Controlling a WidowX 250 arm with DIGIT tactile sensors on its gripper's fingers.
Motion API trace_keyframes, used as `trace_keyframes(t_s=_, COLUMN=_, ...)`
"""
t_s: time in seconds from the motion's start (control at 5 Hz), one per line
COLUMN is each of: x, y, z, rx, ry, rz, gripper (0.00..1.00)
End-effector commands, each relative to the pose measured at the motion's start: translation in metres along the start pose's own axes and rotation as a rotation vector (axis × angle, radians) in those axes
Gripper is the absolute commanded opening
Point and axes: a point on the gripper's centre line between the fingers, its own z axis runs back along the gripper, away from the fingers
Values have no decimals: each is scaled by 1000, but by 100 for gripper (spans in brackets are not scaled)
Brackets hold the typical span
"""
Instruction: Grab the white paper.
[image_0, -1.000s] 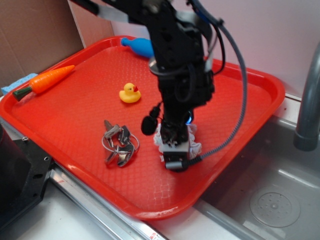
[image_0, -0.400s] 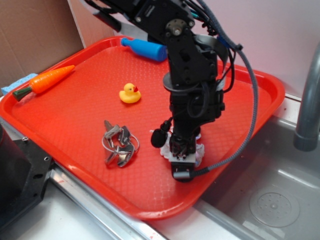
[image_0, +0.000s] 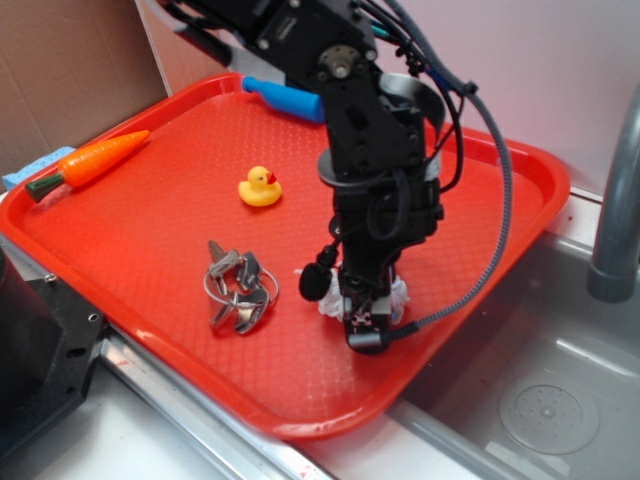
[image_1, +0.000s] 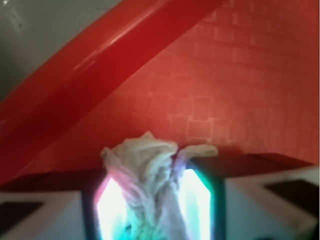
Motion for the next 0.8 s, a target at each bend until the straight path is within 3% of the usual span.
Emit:
trace_keyframes(t_s=0.0, x=-11, y=19, z=33, rx=17, ry=-36, rz=128, gripper=0)
trace_keyframes(t_s=0.2, x=-21, y=43, z=56, rx=22, ry=-42, rz=318, gripper=0)
trace_keyframes(t_s=0.4, x=-43, y=70, z=85, rx=-47, ry=-26, rz=572, gripper=0)
trace_keyframes(t_s=0.6, x=-72, y=93, z=114, rx=-71, ry=-46, rz=823, gripper=0)
